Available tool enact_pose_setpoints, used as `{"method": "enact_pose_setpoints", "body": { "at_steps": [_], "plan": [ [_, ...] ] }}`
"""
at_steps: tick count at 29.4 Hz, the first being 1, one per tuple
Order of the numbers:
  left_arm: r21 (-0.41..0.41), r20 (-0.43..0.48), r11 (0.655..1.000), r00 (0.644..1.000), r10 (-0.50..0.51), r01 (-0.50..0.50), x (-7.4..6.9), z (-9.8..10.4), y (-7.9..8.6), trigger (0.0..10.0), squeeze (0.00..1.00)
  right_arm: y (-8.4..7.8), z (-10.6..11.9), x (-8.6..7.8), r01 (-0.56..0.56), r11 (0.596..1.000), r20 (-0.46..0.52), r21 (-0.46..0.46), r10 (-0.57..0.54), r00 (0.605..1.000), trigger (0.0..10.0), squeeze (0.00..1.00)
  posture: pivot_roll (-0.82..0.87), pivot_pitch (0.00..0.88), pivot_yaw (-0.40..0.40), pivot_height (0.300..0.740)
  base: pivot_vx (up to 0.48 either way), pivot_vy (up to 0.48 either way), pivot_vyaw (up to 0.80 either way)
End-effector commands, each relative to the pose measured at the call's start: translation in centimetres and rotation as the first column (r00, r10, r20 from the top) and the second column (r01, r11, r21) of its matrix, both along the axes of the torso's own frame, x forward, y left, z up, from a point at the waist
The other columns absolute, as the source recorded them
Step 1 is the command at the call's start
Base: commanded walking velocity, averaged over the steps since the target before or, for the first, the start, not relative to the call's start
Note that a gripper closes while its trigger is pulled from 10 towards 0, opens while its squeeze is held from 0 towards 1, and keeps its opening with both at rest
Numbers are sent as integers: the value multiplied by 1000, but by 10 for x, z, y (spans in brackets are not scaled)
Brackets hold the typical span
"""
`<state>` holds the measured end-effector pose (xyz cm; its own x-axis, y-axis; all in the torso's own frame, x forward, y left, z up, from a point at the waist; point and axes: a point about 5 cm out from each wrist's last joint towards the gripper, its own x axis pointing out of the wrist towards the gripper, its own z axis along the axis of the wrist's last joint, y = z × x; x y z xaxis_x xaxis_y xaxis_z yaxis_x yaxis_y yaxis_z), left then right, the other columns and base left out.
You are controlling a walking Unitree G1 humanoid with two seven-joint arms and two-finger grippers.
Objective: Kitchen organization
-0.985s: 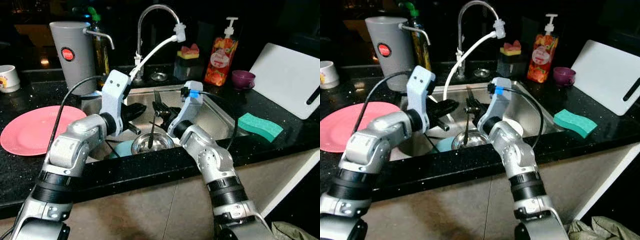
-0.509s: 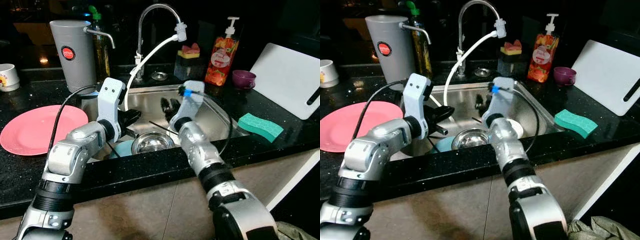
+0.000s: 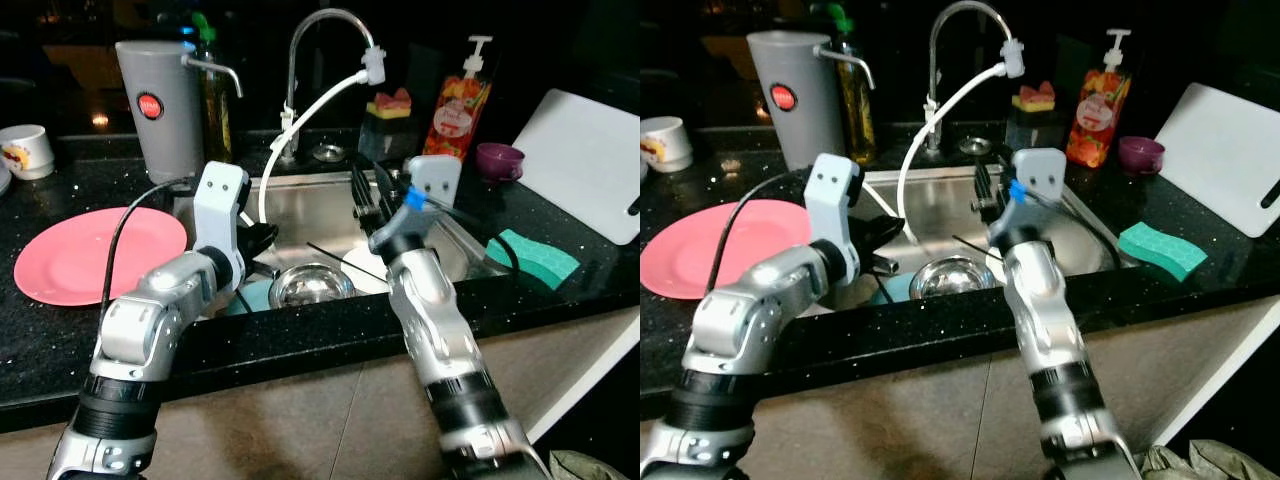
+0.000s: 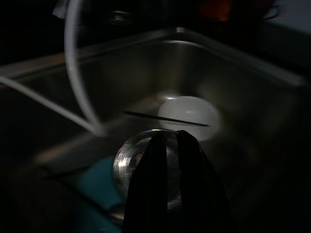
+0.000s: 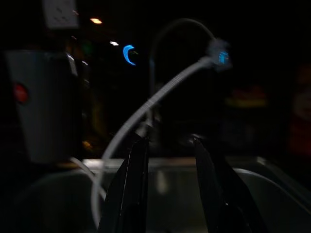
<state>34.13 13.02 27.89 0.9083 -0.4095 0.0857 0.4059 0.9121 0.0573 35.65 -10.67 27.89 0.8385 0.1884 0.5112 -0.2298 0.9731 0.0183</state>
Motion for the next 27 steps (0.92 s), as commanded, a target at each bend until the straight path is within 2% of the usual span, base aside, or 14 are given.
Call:
{"method": "enact_pose_setpoints", "body": {
  "at_steps": [1,3,6,10,11,12,14,21,27],
  "plan": [
    [41,96,991,988,123,-127,-2,3,4,10000,0,-8,-5,-6,48,999,-21,-6,-48,999,10000,0,83,141,-55,740,0,0,0],
    [29,140,983,975,173,-179,-4,6,4,10000,0,-12,-9,-9,71,997,-38,-2,-71,997,10000,0,81,139,-53,740,0,0,0],
    [34,146,978,970,197,-204,-7,4,3,10000,0,-17,-14,-12,108,994,-60,-4,-108,992,10000,0,71,139,-46,740,0,0,0],
    [89,148,971,967,208,-222,-10,1,5,10000,0,-23,-15,-16,137,991,-74,-9,-137,988,10000,0,70,134,-42,740,0,0,0],
    [142,158,960,963,218,-240,-10,0,8,10000,0,-27,-15,-19,149,989,-79,-12,-150,986,10000,0,75,131,-41,740,0,0,0],
    [161,164,954,960,227,-253,-10,-1,11,10000,0,-29,-15,-20,154,988,-83,-12,-155,984,10000,0,75,131,-41,740,0,0,0],
    [173,169,946,955,244,-273,-10,-3,13,10000,0,-29,-15,-21,160,987,-90,-13,-161,983,10000,0,83,126,-37,740,0,0,0],
    [159,180,941,946,268,-297,-10,-6,9,10000,0,-24,-10,-24,160,987,-95,-10,-160,983,10000,0,99,119,-37,740,0,0,0],
    [139,187,937,937,294,-321,-10,-7,10,10000,0,-27,-7,-25,159,987,-94,-16,-159,983,10000,0,115,122,-39,740,0,0,0]
  ]
}}
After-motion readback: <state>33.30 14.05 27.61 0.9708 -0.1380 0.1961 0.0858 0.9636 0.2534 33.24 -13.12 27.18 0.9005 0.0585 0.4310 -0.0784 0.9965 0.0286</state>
